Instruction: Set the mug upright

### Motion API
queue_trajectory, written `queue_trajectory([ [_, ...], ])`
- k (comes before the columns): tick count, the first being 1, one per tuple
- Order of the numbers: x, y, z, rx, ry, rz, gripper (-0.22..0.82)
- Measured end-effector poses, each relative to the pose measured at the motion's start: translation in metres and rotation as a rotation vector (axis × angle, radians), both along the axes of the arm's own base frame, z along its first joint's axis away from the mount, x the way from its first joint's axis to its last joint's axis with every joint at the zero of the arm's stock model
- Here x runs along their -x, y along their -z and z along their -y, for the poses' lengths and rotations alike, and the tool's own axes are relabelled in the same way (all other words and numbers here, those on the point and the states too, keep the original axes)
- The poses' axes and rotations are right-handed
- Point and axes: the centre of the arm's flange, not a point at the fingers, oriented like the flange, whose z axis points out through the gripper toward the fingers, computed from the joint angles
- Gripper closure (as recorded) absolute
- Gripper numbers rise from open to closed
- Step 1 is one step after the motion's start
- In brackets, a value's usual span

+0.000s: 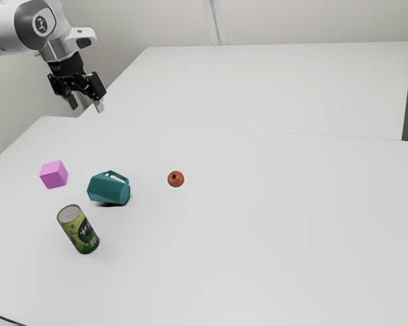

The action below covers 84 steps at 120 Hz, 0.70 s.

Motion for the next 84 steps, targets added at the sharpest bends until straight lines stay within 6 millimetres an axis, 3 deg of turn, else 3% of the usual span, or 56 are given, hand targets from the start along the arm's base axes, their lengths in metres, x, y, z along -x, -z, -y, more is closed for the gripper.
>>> queue_trajectory([
  [44, 0.005, 0.005, 0.001, 0.015, -0.01, -0.017, 0.0],
  [60, 0.018, -0.01, 0.0, 0.062, -0.019, 0.008, 0.0],
  [71, 0.026, -0.012, -0.02, 0.145, -0.046, 0.018, 0.0],
  [84, 0.041, -0.01, -0.069, 0.246, -0.103, 0.037, 0.0],
])
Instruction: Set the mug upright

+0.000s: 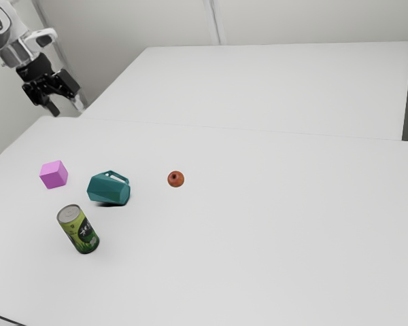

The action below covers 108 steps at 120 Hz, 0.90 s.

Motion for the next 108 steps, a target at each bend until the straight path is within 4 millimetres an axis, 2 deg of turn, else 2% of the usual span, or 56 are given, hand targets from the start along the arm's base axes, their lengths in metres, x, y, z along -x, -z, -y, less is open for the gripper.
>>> queue_trajectory([
  [17, 0.028, 0.016, -0.07, 0.114, -0.075, 0.024, 0.0],
  [29, 0.032, 0.043, -0.099, 0.19, -0.087, 0.032, 0.0],
  [43, 0.019, 0.075, -0.101, 0.253, -0.038, 0.032, 0.0],
  [53, 0.01, 0.106, -0.108, 0.294, -0.019, 0.02, 0.0],
  [85, 0.004, 0.195, -0.135, 0.415, 0.008, 0.012, 0.0],
  [96, 0.001, 0.214, -0.136, 0.436, 0.031, 0.016, 0.0],
  [108, 0.002, 0.239, -0.128, 0.477, 0.052, 0.01, 0.0],
])
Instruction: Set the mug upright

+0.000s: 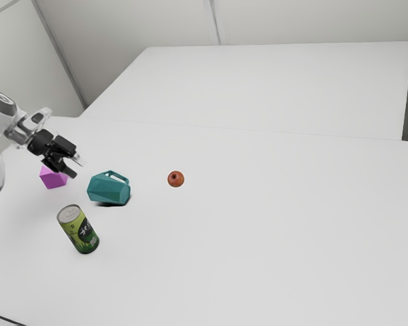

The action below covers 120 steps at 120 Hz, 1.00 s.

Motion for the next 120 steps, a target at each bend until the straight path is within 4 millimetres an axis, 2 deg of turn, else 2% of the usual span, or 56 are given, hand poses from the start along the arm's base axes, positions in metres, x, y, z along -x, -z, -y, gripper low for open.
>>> queue_trajectory([
  [15, 0.005, 0.027, 0.007, 0.045, 0.008, -0.001, 0.0],
  [74, -0.007, 0.061, 0.011, 0.088, 0.004, 0.091, 0.0],
  [88, 0.0, 0.074, 0.015, 0.127, -0.008, 0.085, 0.01],
  [92, 0.003, 0.077, 0.016, 0.14, -0.011, 0.084, 0.06],
  [109, 0.004, 0.074, 0.018, 0.164, -0.011, 0.103, 0.43],
  [120, 0.004, 0.07, 0.02, 0.178, -0.002, 0.114, 0.58],
])
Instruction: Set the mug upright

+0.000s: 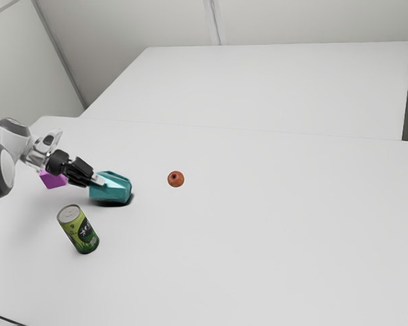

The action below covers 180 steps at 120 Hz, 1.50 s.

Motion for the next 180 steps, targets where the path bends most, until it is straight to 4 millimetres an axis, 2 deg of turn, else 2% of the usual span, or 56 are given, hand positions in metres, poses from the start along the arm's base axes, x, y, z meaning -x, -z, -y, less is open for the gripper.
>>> queue_trajectory([
  [15, -0.001, -0.003, 0.006, 0.022, 0.015, 0.007, 0.69],
  [24, -0.001, -0.004, 0.009, 0.035, 0.02, 0.012, 0.72],
  [35, -0.004, -0.015, 0.017, 0.04, 0.036, 0.032, 0.75],
  [64, -0.005, -0.076, 0.043, -0.02, 0.116, 0.073, 0.78],
  [77, -0.014, -0.102, 0.076, -0.127, 0.21, 0.057, 0.78],
  [91, -0.03, -0.119, 0.122, -0.284, 0.312, 0.03, 0.79],
  [114, -0.048, -0.141, 0.177, -0.584, 0.411, 0.006, 0.79],
  [126, -0.051, -0.133, 0.208, -0.705, 0.437, -0.01, 0.79],
  [154, -0.044, -0.105, 0.245, -0.842, 0.353, -0.011, 0.79],
  [163, -0.042, -0.097, 0.252, -0.857, 0.314, -0.02, 0.79],
  [180, -0.038, -0.081, 0.252, -0.867, 0.235, -0.054, 0.79],
])
